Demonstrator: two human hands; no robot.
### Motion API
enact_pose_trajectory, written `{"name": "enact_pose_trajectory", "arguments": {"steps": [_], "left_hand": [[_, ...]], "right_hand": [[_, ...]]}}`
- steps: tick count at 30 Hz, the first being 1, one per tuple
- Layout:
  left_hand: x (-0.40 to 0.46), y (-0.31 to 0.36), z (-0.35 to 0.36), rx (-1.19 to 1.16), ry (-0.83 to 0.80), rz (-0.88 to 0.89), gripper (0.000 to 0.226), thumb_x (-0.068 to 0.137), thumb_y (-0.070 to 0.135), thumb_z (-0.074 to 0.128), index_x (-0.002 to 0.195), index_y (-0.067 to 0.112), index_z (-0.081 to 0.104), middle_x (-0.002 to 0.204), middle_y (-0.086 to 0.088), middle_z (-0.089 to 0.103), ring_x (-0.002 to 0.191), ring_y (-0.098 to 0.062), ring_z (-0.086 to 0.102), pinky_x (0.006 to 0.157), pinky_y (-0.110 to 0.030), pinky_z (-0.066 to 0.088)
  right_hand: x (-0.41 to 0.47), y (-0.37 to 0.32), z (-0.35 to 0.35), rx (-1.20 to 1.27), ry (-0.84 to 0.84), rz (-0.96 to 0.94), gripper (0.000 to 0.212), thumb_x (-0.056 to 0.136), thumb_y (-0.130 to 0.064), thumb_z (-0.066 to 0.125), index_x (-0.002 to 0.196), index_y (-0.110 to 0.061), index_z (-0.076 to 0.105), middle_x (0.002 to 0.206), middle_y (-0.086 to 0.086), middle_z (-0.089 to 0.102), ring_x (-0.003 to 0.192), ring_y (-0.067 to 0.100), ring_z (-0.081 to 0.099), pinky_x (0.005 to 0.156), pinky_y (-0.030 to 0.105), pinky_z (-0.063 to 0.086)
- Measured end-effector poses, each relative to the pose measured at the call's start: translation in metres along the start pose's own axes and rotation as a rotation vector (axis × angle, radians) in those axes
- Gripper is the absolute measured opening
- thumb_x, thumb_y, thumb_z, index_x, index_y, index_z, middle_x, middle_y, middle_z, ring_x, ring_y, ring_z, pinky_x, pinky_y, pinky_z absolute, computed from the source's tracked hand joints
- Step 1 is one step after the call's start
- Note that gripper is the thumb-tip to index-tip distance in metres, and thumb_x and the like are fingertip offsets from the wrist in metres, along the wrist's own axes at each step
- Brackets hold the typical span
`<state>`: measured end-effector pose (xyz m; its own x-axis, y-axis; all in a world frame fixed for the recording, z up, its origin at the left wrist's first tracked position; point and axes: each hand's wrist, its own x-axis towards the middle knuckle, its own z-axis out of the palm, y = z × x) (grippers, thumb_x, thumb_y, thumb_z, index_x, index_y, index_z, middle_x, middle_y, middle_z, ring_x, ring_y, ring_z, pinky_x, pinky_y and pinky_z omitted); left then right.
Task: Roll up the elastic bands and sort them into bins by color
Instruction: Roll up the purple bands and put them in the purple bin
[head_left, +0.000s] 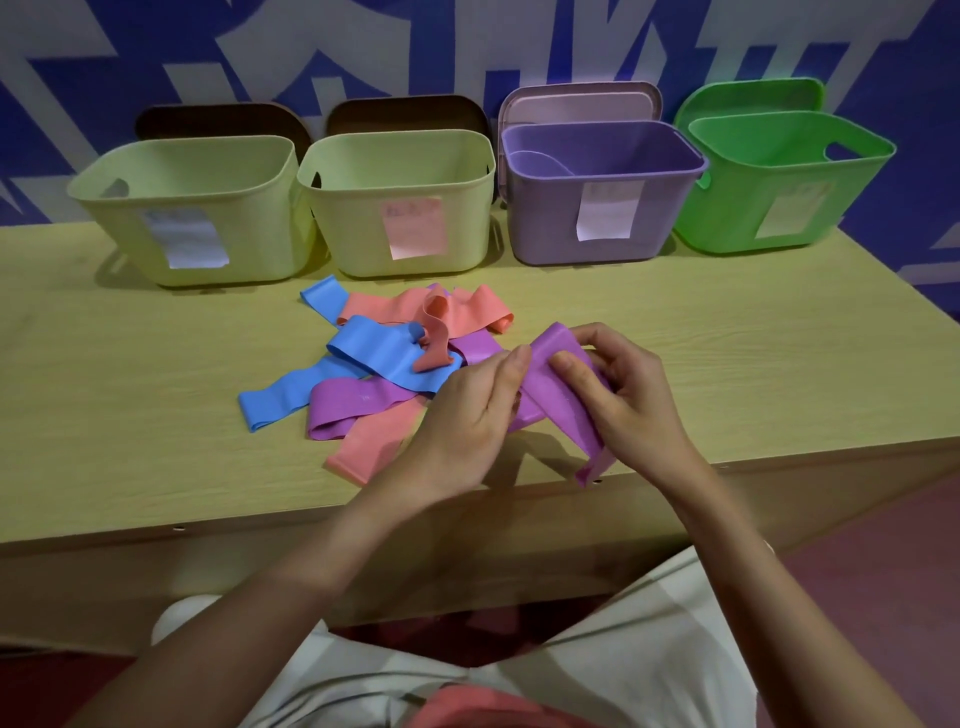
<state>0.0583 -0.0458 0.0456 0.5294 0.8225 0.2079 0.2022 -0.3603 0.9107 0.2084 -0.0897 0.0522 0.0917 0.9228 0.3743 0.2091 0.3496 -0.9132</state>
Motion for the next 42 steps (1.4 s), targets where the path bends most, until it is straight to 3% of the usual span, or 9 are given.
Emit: {"name": "enact_pose_trajectory", "arguments": {"steps": [6, 11, 15, 21, 26, 29, 32, 37, 42], "left_hand": [[0.001, 0.012, -0.004, -0.480, -0.075, -0.213, 0.049, 0.102, 0.036, 0.027, 0.056, 0.018, 0.025, 0.045, 0.007, 0.019, 0.037, -0.006, 0.014, 0.040, -0.016, 0.016], [0.002, 0.022, -0.011, -0.706, -0.210, -0.305, 0.050, 0.094, 0.046, 0.032, 0.050, 0.024, 0.029, 0.043, 0.008, 0.017, 0.038, -0.007, 0.011, 0.041, -0.017, 0.011], [0.005, 0.019, -0.014, -0.514, -0.208, -0.325, 0.050, 0.098, 0.047, 0.029, 0.058, 0.017, 0.024, 0.045, 0.004, 0.017, 0.040, -0.010, 0.013, 0.041, -0.017, 0.014], [0.001, 0.009, -0.011, -0.252, -0.082, -0.145, 0.040, 0.099, 0.043, 0.032, 0.070, 0.016, 0.035, 0.050, 0.014, 0.030, 0.041, -0.002, 0.026, 0.041, -0.013, 0.023], [-0.002, -0.003, -0.006, 0.027, 0.012, -0.006, 0.035, 0.097, 0.042, 0.030, 0.072, 0.020, 0.038, 0.055, 0.013, 0.034, 0.048, -0.006, 0.032, 0.052, -0.023, 0.026], [-0.002, 0.002, -0.006, -0.173, 0.022, -0.072, 0.040, 0.104, 0.033, 0.028, 0.067, 0.017, 0.034, 0.048, 0.012, 0.030, 0.042, -0.003, 0.024, 0.043, -0.017, 0.023], [-0.001, 0.011, -0.009, -0.460, -0.010, -0.193, 0.045, 0.103, 0.032, 0.027, 0.060, 0.017, 0.027, 0.045, 0.009, 0.021, 0.037, -0.006, 0.016, 0.038, -0.016, 0.017], [-0.001, 0.015, -0.012, -0.765, -0.168, -0.283, 0.048, 0.098, 0.040, 0.031, 0.055, 0.019, 0.036, 0.045, 0.010, 0.020, 0.035, -0.003, 0.015, 0.039, -0.014, 0.014], [0.003, 0.012, -0.013, -0.607, -0.134, -0.311, 0.046, 0.090, 0.050, 0.035, 0.066, 0.015, 0.019, 0.045, 0.004, 0.018, 0.036, -0.007, 0.013, 0.040, -0.015, 0.014]], "right_hand": [[0.000, 0.003, -0.001, 0.017, -0.022, -0.024, 0.022, 0.091, -0.011, 0.061, 0.113, -0.012, 0.062, 0.096, -0.010, 0.071, 0.085, 0.003, 0.064, 0.073, 0.017, 0.049], [0.004, -0.003, 0.001, 0.030, -0.015, -0.071, 0.020, 0.091, -0.007, 0.060, 0.111, -0.011, 0.063, 0.094, -0.010, 0.070, 0.083, 0.002, 0.063, 0.072, 0.016, 0.047], [0.006, -0.003, 0.001, -0.009, 0.018, -0.077, 0.012, 0.090, -0.011, 0.063, 0.099, -0.019, 0.064, 0.083, -0.015, 0.068, 0.072, 0.000, 0.061, 0.064, 0.015, 0.046], [0.004, 0.005, 0.004, -0.016, 0.083, -0.017, 0.004, 0.087, -0.019, 0.063, 0.090, -0.016, 0.064, 0.074, -0.012, 0.065, 0.060, 0.001, 0.057, 0.052, 0.012, 0.042], [0.006, 0.005, 0.007, 0.028, 0.013, -0.004, 0.004, 0.092, -0.017, 0.060, 0.094, -0.015, 0.062, 0.074, -0.012, 0.066, 0.064, -0.001, 0.059, 0.056, 0.013, 0.043], [0.003, 0.003, 0.006, 0.075, -0.035, 0.011, 0.018, 0.092, -0.019, 0.055, 0.108, -0.011, 0.059, 0.069, -0.008, 0.068, 0.058, 0.001, 0.061, 0.054, 0.012, 0.043], [0.002, 0.002, 0.004, 0.052, -0.049, -0.011, 0.031, 0.091, -0.016, 0.059, 0.121, -0.020, 0.056, 0.075, 0.005, 0.070, 0.061, 0.006, 0.061, 0.056, 0.017, 0.046], [0.008, -0.002, 0.002, 0.063, -0.071, -0.050, 0.032, 0.091, -0.006, 0.060, 0.122, -0.009, 0.056, 0.078, -0.011, 0.067, 0.057, 0.002, 0.052, 0.054, 0.014, 0.041], [0.006, -0.004, 0.003, 0.051, -0.037, -0.027, 0.020, 0.085, -0.017, 0.064, 0.102, -0.016, 0.055, 0.065, -0.003, 0.069, 0.052, 0.004, 0.060, 0.051, 0.014, 0.042]]}}
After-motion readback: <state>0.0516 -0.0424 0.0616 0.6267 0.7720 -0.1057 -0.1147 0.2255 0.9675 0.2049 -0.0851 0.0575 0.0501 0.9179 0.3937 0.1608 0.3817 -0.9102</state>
